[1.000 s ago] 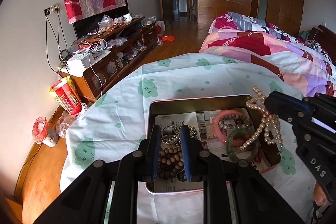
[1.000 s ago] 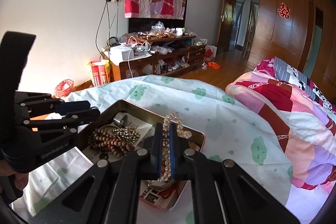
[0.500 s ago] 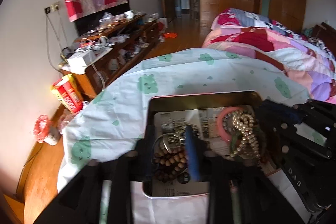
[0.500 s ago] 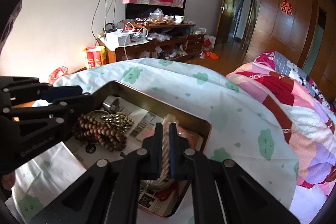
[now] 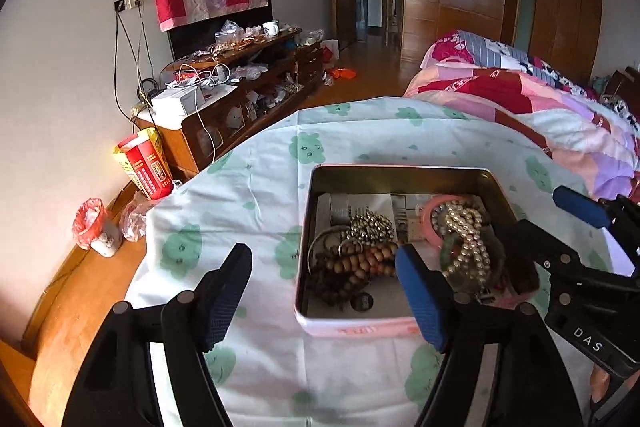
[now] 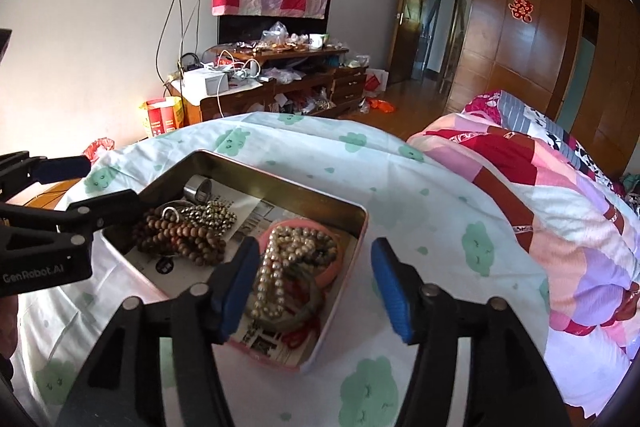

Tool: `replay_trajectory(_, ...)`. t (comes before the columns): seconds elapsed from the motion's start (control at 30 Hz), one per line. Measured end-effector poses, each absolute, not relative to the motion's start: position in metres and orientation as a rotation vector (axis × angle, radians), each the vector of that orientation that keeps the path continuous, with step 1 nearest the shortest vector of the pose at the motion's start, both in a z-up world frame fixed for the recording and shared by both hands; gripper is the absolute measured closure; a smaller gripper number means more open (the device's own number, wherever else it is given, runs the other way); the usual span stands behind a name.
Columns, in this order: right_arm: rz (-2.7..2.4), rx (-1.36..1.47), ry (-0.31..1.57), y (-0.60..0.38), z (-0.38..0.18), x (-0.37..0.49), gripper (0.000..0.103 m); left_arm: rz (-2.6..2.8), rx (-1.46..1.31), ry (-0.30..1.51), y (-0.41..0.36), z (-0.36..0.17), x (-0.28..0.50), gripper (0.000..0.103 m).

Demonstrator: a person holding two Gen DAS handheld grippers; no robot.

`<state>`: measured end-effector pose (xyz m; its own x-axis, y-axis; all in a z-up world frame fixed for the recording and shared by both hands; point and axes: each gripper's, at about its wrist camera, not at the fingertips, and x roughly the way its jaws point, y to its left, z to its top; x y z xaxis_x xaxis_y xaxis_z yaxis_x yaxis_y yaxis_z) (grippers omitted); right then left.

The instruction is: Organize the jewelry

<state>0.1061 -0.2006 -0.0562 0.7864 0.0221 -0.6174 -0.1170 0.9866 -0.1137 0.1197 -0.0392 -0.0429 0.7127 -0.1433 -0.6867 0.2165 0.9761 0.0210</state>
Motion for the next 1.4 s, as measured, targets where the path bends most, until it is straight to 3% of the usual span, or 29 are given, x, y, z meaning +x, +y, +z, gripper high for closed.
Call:
replay_trajectory(0.3, 0.082, -0.118, 0.626, -0.198, -0.051, 0.079, 0.035, -0.195, 0.078, 0.726, -0.031, -0.035, 0.095, 0.028)
replay_trajectory(1.4, 0.088, -0.117, 0.622, -0.193, -0.052, 0.062, 0.031, -0.187, 0.077, 0.71, -0.028, -0.026, 0.08, 0.028)
